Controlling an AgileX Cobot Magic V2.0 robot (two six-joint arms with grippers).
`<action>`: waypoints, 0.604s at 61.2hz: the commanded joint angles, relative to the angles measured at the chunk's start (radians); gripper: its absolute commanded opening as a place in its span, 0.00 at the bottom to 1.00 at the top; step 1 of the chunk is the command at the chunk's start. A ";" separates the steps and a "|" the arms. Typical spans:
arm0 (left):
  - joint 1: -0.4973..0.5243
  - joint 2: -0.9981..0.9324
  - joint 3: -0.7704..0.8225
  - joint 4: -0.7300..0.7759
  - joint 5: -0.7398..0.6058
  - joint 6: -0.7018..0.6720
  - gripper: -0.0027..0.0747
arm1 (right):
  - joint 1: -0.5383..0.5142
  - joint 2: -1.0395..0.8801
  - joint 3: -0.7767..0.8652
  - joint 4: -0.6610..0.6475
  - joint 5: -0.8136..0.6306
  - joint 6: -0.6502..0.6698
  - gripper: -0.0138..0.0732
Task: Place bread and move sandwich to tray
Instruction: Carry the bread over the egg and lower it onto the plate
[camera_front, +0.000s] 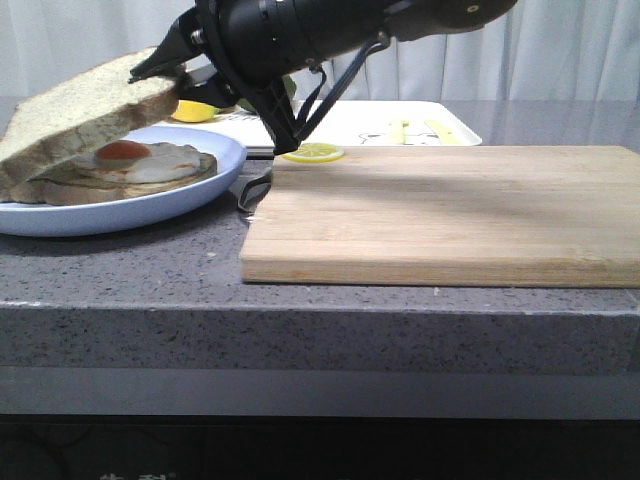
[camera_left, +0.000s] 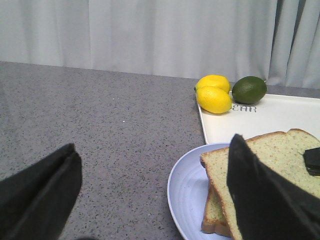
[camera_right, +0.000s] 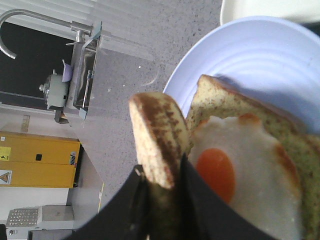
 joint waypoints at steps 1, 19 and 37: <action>-0.002 0.006 -0.031 -0.007 -0.093 -0.002 0.79 | -0.002 -0.057 -0.040 0.102 0.033 -0.017 0.39; -0.002 0.006 -0.031 -0.007 -0.093 -0.002 0.79 | -0.004 -0.057 -0.040 0.020 0.019 -0.017 0.51; -0.002 0.006 -0.031 -0.007 -0.093 -0.002 0.79 | -0.032 -0.113 -0.006 -0.045 0.007 -0.016 0.52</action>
